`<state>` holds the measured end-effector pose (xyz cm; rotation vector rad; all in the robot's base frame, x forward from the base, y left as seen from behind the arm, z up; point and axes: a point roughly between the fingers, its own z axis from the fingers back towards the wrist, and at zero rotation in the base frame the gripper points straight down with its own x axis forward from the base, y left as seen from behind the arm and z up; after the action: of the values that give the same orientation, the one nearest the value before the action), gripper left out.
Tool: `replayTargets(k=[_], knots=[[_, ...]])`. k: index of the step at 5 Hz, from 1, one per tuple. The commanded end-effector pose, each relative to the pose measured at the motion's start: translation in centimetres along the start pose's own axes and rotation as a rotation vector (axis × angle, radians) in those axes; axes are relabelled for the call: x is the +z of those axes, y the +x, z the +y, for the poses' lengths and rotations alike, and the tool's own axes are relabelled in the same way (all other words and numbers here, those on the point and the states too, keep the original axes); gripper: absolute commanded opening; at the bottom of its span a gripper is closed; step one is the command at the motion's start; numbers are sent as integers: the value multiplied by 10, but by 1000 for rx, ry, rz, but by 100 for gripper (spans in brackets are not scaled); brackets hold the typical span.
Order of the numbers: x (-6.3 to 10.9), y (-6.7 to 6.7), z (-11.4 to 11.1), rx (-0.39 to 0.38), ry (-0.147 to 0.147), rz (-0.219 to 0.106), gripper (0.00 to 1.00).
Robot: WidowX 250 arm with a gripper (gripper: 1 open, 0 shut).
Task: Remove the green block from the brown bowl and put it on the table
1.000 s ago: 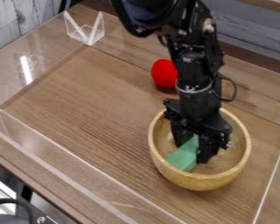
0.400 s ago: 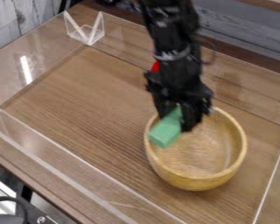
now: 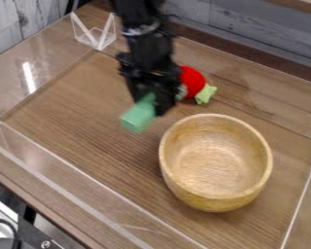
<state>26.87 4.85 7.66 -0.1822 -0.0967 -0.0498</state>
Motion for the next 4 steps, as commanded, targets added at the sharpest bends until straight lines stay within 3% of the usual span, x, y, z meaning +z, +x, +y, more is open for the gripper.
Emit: replayTargets(k=[1, 2, 4], knots=[[9, 4, 36, -6, 31, -48, 0], [1, -2, 60, -25, 44, -42, 0], [-20, 2, 65, -15, 61, -21, 0]])
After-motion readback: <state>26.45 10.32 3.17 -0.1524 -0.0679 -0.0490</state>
